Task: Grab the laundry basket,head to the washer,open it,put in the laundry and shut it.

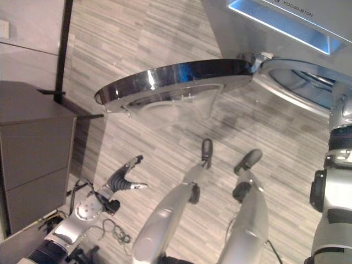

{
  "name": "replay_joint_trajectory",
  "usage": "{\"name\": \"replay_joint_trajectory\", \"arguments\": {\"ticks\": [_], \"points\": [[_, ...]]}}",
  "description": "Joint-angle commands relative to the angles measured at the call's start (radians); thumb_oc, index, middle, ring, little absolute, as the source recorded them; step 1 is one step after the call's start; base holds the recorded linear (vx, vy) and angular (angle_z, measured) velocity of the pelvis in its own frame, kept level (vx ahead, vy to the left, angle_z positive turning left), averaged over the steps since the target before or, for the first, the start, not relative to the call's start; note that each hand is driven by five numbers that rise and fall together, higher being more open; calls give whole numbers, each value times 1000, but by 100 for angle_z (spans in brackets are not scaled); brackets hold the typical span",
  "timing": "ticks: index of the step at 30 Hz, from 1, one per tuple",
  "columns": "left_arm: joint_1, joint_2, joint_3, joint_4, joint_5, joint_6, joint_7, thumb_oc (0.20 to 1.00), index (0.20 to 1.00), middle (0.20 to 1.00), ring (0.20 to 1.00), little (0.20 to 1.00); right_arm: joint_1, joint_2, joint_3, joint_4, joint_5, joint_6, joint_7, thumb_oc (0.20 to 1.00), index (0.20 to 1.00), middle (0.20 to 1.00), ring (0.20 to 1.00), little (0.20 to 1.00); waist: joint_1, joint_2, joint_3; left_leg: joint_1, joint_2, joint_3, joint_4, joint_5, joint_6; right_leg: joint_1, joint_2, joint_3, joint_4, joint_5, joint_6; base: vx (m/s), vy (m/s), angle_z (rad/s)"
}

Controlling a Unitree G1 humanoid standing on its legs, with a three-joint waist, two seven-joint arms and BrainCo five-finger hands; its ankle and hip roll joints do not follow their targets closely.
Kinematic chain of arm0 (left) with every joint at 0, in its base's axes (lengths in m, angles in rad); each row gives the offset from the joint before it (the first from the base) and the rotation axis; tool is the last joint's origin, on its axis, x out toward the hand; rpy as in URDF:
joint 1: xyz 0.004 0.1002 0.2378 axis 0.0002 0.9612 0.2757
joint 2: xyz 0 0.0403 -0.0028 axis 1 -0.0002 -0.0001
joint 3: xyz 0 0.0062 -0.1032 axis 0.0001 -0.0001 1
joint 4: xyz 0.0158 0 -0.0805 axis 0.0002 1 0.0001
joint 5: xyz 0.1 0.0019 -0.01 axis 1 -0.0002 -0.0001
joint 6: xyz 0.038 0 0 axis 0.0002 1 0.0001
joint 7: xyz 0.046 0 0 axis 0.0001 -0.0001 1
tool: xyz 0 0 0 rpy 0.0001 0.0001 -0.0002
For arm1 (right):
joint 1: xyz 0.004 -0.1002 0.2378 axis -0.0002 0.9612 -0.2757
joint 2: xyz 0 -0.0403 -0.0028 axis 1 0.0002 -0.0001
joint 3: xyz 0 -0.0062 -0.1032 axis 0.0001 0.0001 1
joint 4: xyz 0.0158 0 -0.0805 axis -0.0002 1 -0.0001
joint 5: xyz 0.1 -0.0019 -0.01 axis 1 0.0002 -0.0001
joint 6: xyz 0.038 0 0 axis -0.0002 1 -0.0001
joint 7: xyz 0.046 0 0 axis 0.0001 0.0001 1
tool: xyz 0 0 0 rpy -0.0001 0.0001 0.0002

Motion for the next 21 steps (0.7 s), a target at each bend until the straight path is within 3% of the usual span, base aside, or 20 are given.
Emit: {"name": "replay_joint_trajectory", "arguments": {"ticks": [1, 5, 7, 11, 16, 18, 21], "points": [[74, -63, -32, 14, -19, -1, -13, 1000, 1000, 1000, 1000, 1000, -73, -136, 117, -49, 57, 1, 132, 1000, 1000, 1000, 1000, 1000, -16, 11, -154, -31, 119, 35, 33, -55, -141, 74, 63, 36, -113, -78, 80, -13, -14, -5], [77, -105, -31, 39, -30, 0, -12, 1000, 1000, 1000, 1000, 1000, 33, -2, 4, -135, 116, -67, 113, 1000, 1000, 1000, 1000, 1000, -28, 28, -169, 7, 116, 38, 22, -57, -138, 117, 78, 40, -144, -66, 77, -1, 28, -23], [80, -110, -30, 45, -27, 0, -14, 1000, 1000, 1000, 1000, 1000, 80, 20, -22, -184, 104, -77, 106, 1000, 1000, 1000, 1000, 1000, -28, 28, -173, 19, 116, 38, 19, -59, -137, 132, 80, 38, -154, -62, 78, 11, 26, -9], [94, -135, -24, 63, -5, -3, -28, 1000, 1000, 1000, 1000, 1000, 376, 153, -152, -404, -6, -100, 92, 1000, 1000, 1000, 1000, 1000, -45, 23, -201, 92, 113, 45, 13, -84, -122, 214, 89, 35, -200, -37, 87, 23, 50, -7], [130, -153, 16, 54, 2, 0, -43, 1000, 1000, 1000, 1000, 1000, 760, 329, -181, -615, -102, -75, 185, 1000, 1000, 1000, 1000, 1000, -101, -21, -219, 185, 116, 66, 26, -133, -97, 319, 92, 51, -242, -4, 104, 43, 65, -4], [163, -154, 50, 43, 9, 3, -50, 1000, 1000, 1000, 1000, 1000, 950, 411, -144, -645, -110, -45, 289, 1000, 1000, 1000, 1000, 1000, -136, -56, -232, 253, 127, 82, 43, -165, -91, 400, 93, 60, -276, 16, 114, 71, 83, -10], [180, -158, 71, 37, 17, 1, -51, 1000, 1000, 1000, 1000, 1000, 1062, 471, -125, -642, -76, -31, 349, 1000, 1000, 1000, 1000, 1000, -158, -75, -242, 298, 132, 92, 53, -184, -89, 456, 92, 64, -303, 28, 123, 30, 79, -34]]}}
